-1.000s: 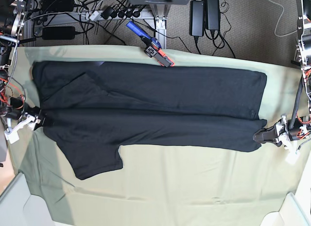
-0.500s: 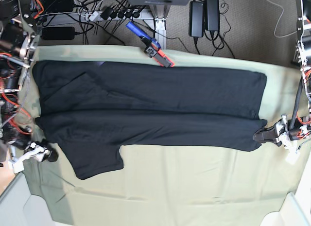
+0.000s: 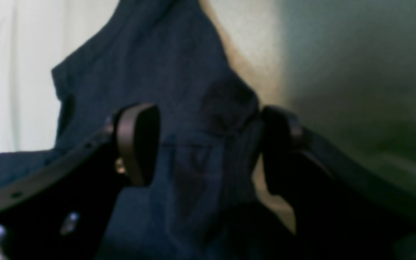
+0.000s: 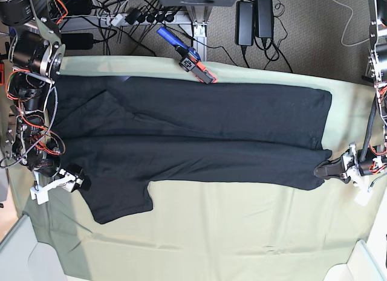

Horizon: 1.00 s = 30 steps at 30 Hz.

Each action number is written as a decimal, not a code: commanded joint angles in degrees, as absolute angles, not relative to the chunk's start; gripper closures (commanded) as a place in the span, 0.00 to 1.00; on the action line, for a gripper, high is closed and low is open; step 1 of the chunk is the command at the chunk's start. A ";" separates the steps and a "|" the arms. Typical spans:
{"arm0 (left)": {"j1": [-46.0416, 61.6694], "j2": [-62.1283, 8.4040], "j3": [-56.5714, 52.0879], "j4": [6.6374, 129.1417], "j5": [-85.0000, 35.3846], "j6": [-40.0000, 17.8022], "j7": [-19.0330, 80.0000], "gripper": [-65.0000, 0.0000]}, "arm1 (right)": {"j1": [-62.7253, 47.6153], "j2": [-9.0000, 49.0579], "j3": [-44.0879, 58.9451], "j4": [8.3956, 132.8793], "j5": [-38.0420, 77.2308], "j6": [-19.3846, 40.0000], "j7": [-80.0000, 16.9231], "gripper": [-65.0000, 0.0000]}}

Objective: Fold the T-shirt properly
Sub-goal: 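Regrasp the sleeve with the right gripper and tuck it inward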

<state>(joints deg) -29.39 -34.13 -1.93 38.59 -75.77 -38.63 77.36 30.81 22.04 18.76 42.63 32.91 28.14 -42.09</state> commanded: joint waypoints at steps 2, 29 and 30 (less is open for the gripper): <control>-31.11 -35.24 -2.20 39.51 -77.17 -40.00 76.99 1.00 | 32.60 22.76 17.30 43.40 34.52 32.23 -42.33 0.32; -31.11 -35.73 -2.22 39.51 -79.29 -40.00 77.38 1.00 | 34.39 22.87 6.66 47.99 35.16 32.27 -45.65 1.00; -31.11 -35.97 -2.22 39.55 -80.14 -40.00 78.04 1.00 | 34.22 22.90 6.66 49.41 35.20 32.34 -47.07 1.00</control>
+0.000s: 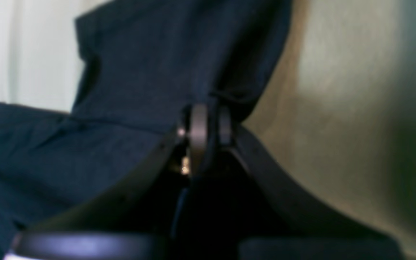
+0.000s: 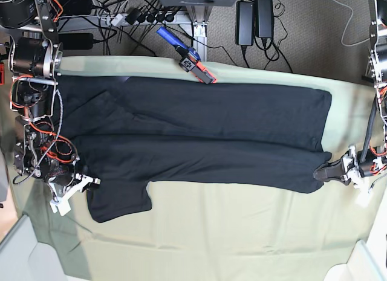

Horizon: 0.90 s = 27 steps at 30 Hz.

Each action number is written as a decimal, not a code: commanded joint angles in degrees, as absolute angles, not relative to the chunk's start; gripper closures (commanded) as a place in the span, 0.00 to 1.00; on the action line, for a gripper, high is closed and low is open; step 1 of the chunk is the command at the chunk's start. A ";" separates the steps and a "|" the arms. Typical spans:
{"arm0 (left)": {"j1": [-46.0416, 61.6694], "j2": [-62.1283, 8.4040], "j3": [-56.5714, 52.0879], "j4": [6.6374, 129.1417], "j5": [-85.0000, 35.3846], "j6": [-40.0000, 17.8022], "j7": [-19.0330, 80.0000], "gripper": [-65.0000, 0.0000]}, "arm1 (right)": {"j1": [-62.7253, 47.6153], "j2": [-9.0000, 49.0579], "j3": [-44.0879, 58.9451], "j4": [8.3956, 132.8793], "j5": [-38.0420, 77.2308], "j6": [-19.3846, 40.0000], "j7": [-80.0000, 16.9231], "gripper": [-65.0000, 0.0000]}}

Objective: Fold the T-shirt properly
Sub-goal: 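Regrasp the sleeve with the right gripper and tuck it inward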

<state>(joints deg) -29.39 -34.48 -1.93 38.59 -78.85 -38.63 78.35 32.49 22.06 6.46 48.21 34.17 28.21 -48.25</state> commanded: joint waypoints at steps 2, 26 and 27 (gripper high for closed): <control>-31.09 -36.73 -2.22 39.70 -82.43 -40.00 79.81 1.00 | 33.28 23.14 6.66 53.01 35.77 32.36 -48.71 1.00; -24.75 -37.91 -2.22 39.97 -85.00 -40.00 80.00 1.00 | 16.29 28.53 6.68 75.64 41.06 32.12 -51.24 0.46; -24.73 -37.91 -2.20 40.10 -85.00 -40.00 80.00 1.00 | 16.62 28.53 6.72 75.64 40.93 32.08 -51.27 0.34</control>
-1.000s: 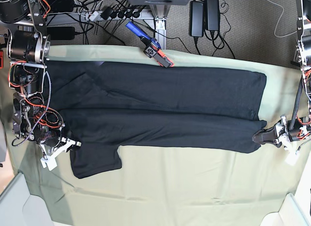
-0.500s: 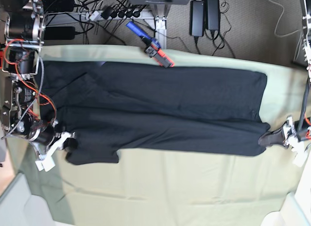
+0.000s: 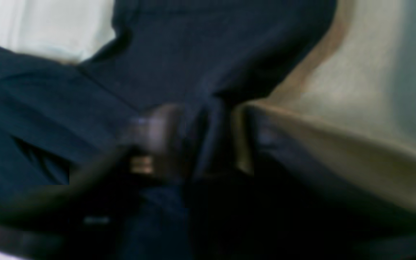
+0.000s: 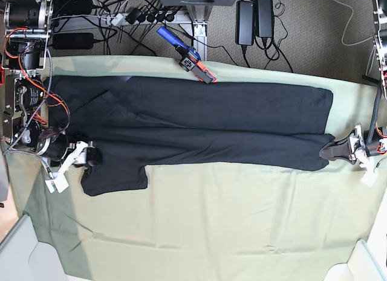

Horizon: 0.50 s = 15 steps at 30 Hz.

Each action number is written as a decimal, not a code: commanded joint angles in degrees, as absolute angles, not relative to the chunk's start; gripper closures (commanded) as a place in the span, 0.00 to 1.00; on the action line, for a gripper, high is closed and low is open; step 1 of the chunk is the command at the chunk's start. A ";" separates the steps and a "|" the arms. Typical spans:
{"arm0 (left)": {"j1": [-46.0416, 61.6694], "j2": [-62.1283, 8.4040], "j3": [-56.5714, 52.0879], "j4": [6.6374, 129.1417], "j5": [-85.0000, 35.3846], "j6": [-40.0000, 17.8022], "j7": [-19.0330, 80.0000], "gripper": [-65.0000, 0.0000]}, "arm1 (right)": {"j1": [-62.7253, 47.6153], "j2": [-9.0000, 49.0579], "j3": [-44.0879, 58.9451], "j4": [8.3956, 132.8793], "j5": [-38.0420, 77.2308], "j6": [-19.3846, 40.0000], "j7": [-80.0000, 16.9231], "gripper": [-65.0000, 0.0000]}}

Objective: Fold the T-shirt properly
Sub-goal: 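Regrasp the sleeve with the right gripper and tuck it inward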

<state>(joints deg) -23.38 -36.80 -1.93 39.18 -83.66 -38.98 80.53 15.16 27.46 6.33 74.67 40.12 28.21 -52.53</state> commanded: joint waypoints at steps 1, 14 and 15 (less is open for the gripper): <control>-24.73 -37.95 -2.20 40.14 -85.00 -40.00 80.00 1.00 | 16.91 28.53 6.92 75.66 40.97 31.90 -51.27 0.32; -24.75 -37.93 -2.20 40.14 -85.00 -40.00 80.00 1.00 | 23.94 27.55 13.54 65.63 38.96 31.70 -46.87 0.32; -24.75 -37.93 -2.22 40.18 -85.00 -40.00 80.00 1.00 | 24.99 27.03 13.54 63.24 38.30 31.73 -46.06 0.32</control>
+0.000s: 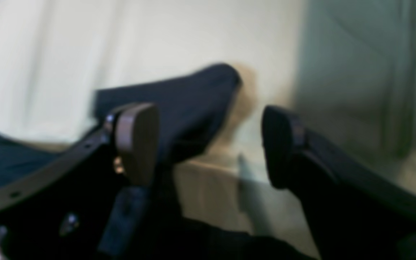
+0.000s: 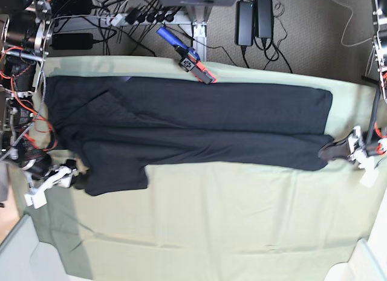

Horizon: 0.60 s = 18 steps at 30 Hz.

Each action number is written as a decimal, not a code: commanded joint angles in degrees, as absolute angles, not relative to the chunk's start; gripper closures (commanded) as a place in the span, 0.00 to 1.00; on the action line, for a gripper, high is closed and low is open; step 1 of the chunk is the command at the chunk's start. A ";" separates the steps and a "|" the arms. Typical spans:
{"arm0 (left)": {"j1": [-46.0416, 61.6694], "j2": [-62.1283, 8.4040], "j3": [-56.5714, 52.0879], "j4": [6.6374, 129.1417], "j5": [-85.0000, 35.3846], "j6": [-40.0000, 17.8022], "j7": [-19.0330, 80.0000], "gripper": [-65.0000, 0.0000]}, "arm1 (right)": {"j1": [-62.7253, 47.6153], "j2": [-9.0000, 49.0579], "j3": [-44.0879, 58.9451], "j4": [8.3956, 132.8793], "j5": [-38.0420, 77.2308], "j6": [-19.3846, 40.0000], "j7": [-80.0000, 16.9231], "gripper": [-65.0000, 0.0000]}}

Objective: Fold the T-shirt properly
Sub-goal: 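Regrasp the sleeve with the right gripper and tuck it inward, then drag the sleeve with the right gripper along the folded edge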

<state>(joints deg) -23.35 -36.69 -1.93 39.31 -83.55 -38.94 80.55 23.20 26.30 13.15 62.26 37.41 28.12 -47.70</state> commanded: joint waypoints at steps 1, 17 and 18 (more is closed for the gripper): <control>-24.75 -37.93 -2.22 40.18 -85.00 -40.00 80.00 1.00 | 26.20 26.35 13.54 61.08 37.78 31.70 -45.58 0.32; -24.73 -37.93 -2.22 40.21 -85.00 -40.00 80.00 1.00 | 29.34 19.00 13.54 52.75 33.67 31.79 -42.24 1.00; -24.75 -37.93 -2.22 40.21 -85.00 -40.00 80.00 1.00 | 29.36 19.03 13.54 53.23 34.30 31.88 -42.33 1.00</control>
<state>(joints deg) -23.35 -36.69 -1.93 39.38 -83.59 -38.98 80.55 27.49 18.11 13.17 51.83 33.06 28.12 -43.38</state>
